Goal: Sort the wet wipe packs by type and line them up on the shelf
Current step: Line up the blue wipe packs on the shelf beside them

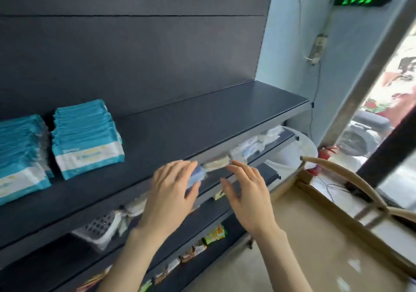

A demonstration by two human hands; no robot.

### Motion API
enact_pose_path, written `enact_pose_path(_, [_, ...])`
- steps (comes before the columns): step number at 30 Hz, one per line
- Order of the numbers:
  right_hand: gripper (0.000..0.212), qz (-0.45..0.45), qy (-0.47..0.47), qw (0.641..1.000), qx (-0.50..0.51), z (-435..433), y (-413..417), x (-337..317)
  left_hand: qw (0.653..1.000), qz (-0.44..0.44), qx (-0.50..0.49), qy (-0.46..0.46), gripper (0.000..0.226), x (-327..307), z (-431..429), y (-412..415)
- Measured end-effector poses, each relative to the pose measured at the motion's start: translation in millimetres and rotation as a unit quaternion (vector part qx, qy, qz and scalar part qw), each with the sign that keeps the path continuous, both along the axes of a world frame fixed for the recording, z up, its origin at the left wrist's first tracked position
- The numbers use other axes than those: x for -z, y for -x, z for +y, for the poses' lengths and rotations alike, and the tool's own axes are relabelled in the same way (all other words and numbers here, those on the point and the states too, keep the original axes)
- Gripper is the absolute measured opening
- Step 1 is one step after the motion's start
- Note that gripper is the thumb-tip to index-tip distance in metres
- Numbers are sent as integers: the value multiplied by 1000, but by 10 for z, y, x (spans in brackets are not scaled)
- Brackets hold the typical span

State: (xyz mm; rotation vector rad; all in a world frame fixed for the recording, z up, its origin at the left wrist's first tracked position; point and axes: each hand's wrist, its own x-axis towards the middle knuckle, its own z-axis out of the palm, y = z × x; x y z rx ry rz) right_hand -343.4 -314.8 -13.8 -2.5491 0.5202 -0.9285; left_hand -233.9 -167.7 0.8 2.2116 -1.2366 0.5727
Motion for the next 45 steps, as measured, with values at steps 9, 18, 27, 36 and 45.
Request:
enact_pose_path(9, [28,135,-79,972,174,-402,2498,846,972,159,138,-103,40,913,-907,2065])
enact_pose_path(18, [32,130,-179,907,358,-631,4344,1310,894,182,337,-231,47,1259,-1652,3687])
enact_pose_path(27, [34,72,-256,843,468,-1463,5112,1560,849,177,421,-265,42,1512,-2979,4347])
enact_pose_path(36, [34,146,-365,787,475,-2611,5483,2094,781,241,415,-399,45,2253,-4288,4795])
enact_pose_path(45, [37,203,-495,712,454,-3284,5750,3075,721,342,326,-508,40,3342,-4916,5193])
